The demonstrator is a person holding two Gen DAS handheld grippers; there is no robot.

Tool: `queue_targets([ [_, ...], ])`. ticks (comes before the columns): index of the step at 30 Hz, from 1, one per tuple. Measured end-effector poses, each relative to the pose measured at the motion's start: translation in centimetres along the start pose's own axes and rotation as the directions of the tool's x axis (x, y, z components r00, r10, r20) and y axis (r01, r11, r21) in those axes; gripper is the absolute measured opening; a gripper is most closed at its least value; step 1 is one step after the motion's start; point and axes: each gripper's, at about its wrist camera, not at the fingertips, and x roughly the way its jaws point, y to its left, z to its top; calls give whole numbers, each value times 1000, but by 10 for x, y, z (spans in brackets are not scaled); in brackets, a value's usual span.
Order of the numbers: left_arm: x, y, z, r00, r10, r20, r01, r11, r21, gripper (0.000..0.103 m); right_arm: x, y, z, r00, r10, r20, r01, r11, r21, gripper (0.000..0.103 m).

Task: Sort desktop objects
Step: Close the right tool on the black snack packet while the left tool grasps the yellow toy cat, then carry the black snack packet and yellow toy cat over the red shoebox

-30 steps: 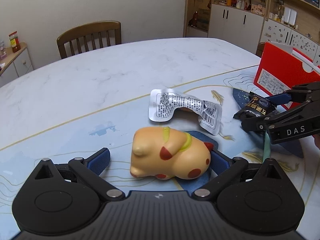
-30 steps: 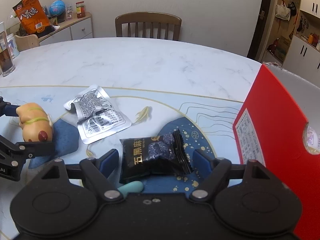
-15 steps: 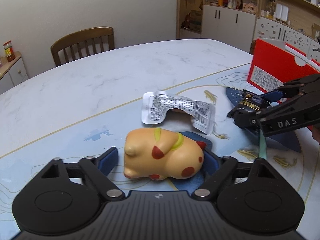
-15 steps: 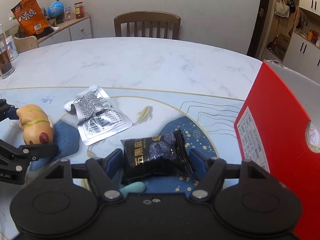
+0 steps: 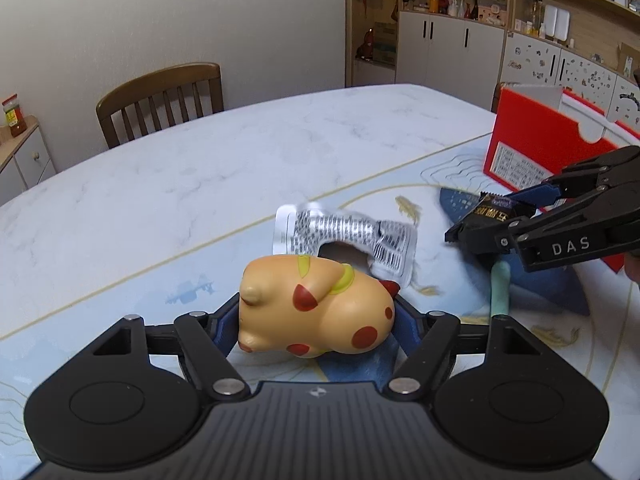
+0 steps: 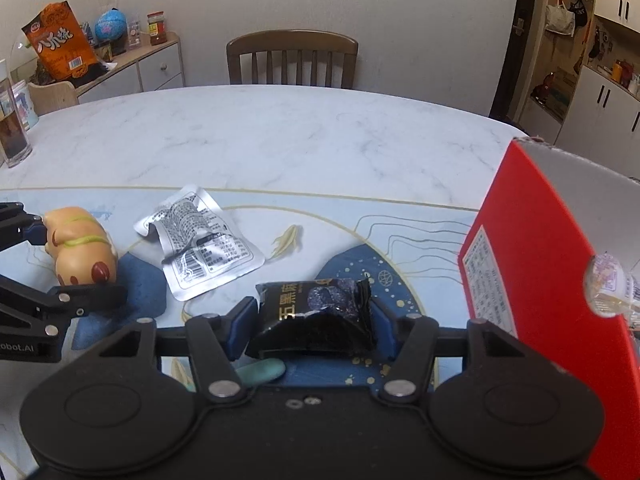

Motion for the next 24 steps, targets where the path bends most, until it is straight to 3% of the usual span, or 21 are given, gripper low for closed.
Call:
queue_targets([
  [16,-33,-13,27,1000,-25,19,25,999,-21,74,-44,-4,9,999,30,32,-31,998,46,59],
  [24,-57,-30,42,996,-87,38,87,996,-13,74,-77,-6,12,998,35,59,-39,997,64,58],
])
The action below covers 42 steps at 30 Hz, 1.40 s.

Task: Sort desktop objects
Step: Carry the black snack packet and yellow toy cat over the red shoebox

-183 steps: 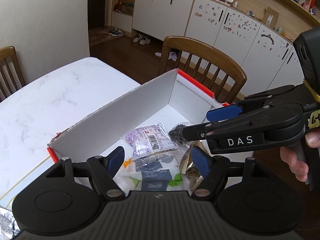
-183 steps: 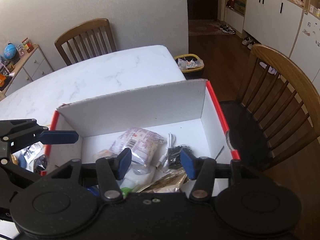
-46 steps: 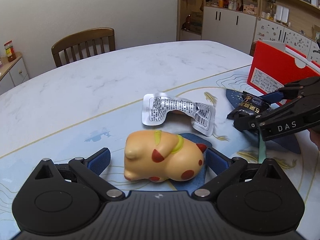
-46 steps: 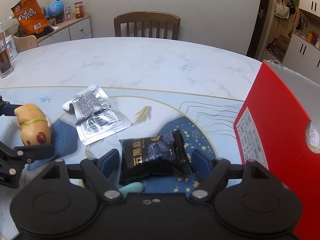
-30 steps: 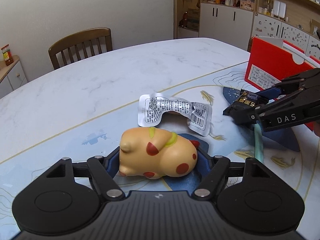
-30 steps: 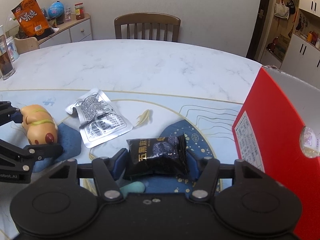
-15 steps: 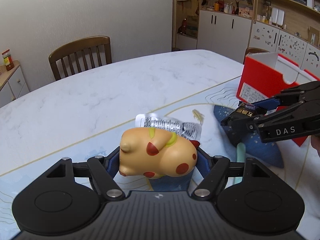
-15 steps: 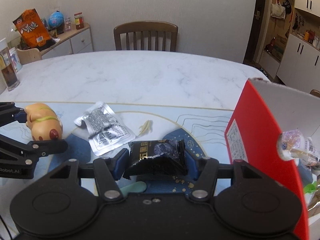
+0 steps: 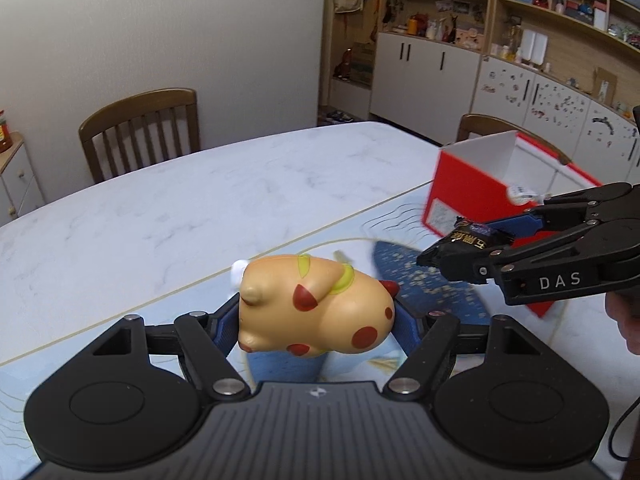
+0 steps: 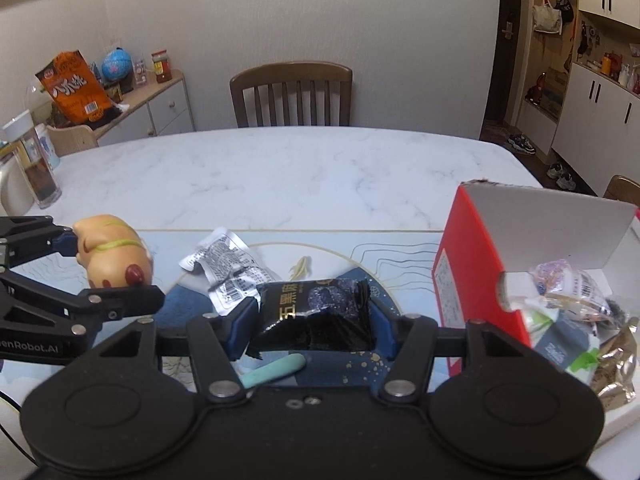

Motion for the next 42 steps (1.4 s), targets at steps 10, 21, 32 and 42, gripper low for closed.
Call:
queue_targets([
  [10,-23,-28,20,998,-68,5,68,997,25,74,-46,-12,2,999,-7,45,5,999,37,59],
  [21,-46,-62,45,987,-153,39,151,987,58,74,-91,-33,1,996,-27,87,21,997,71,59],
  [32,-46,-100,69,978,-205,49,200,976,86,74,-124,-67,-4,991,-68,114,57,994,95,59],
  [42,-28,-143,90,970,-240,45,234,966,109,74,-141,-109,-9,990,-85,116,72,991,109,59],
])
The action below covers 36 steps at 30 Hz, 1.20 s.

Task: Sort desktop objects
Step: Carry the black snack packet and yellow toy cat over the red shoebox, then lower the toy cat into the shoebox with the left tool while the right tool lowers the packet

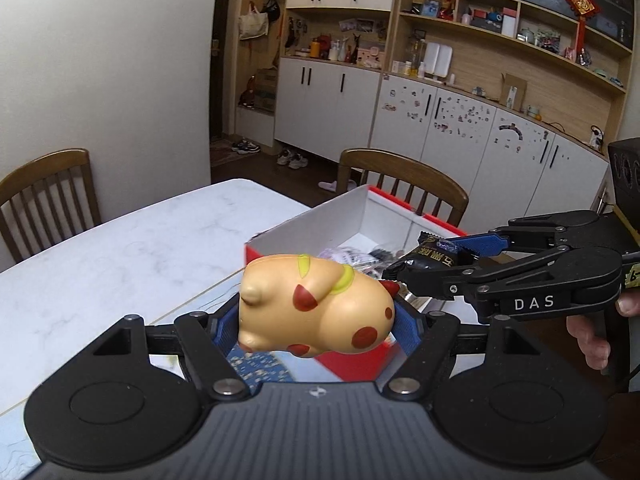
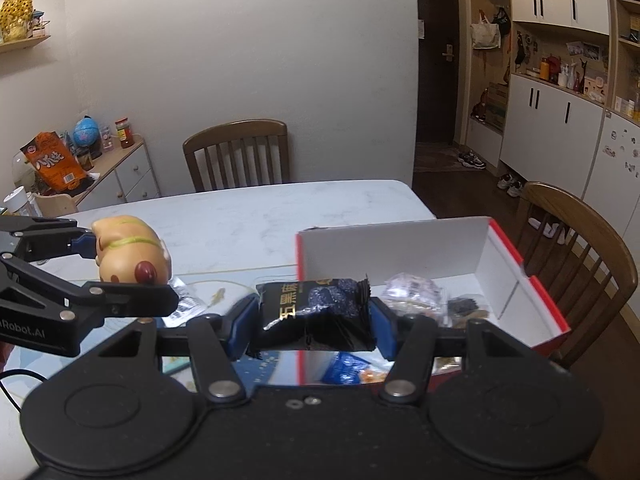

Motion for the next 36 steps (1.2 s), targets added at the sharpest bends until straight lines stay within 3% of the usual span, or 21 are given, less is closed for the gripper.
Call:
queue_targets([
  [13,58,-40,19,998,-37,-51,38,999,7,74,6,-67,5,1000,-15,-22,15,1000,10,59],
  [20,92,-60,26,991,-58,-117,61,998,20,74,14,-100,5,999,-16,-39,17,1000,21,59],
  [36,169,-79,36,956,-48,-288,58,998,29,74,50,-153,16,996,-5,-87,7,1000,30,59],
])
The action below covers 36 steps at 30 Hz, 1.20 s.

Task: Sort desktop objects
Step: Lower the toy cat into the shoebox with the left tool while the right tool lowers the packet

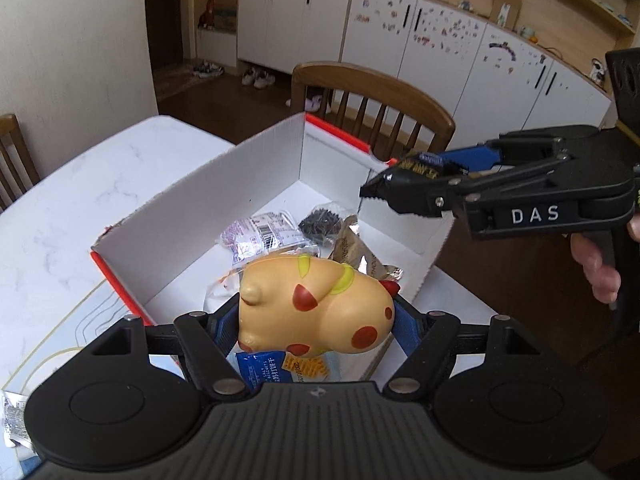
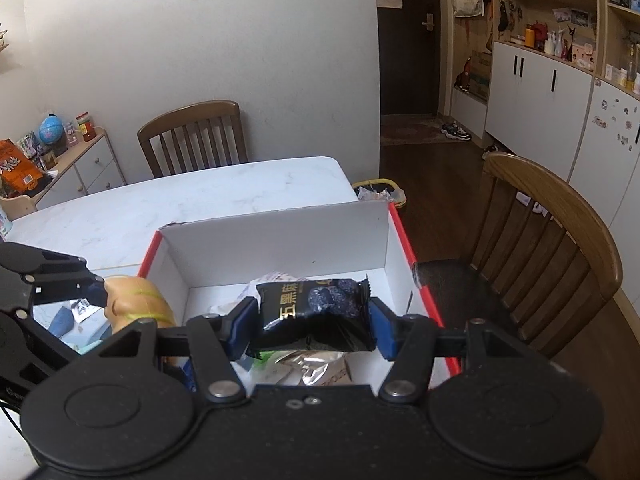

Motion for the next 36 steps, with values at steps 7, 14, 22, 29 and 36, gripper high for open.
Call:
queue_targets([
  [7,22,10,9,998,13,-54,-15,999,-32,74,24,-9,11,1000,9,-27,-10,1000,-2,59],
  [14,39,19,14,994,8,-108,-14,998,-54,74,49,-11,20,999,3,-54,-3,1000,-4,59],
  [22,60,24,13,985,3,-172,-14,998,-61,74,77,-7,30,997,-13,-81,11,1000,-16,59],
  [29,74,26,12,979,-10,-205,-4,998,-69,74,102,-9,33,992,-31,-123,31,1000,-5,59],
  [36,85,27,10,973,-19,-230,2,997,-72,74,122,-14,35,985,-44,-166,48,999,18,59],
])
